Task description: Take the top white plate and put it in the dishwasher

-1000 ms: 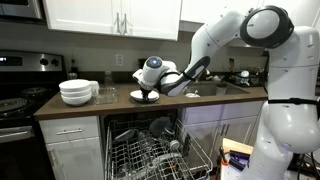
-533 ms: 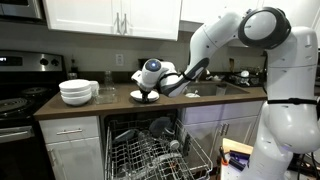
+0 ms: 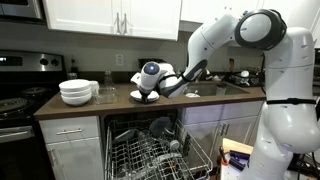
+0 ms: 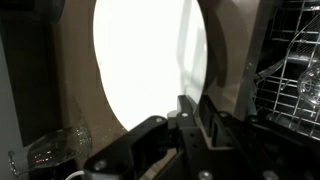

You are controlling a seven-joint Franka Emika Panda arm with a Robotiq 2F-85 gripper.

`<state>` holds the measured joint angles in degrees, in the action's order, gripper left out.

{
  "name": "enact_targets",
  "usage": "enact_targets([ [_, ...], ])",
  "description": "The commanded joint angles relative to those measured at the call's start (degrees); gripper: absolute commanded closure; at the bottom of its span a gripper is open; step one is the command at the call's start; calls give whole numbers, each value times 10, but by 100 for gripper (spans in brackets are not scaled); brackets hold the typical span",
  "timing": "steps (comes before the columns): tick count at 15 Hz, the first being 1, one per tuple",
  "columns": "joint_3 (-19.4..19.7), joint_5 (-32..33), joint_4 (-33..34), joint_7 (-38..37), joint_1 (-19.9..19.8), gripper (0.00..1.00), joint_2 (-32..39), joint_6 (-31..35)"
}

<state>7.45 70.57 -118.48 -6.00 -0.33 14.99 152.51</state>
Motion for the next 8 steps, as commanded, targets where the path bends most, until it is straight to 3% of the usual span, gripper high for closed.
enact_targets([
  [1,3,7,14,-18,5,97,10,-17],
  [8,-16,-1,20,-40,-4,95,3,-60],
])
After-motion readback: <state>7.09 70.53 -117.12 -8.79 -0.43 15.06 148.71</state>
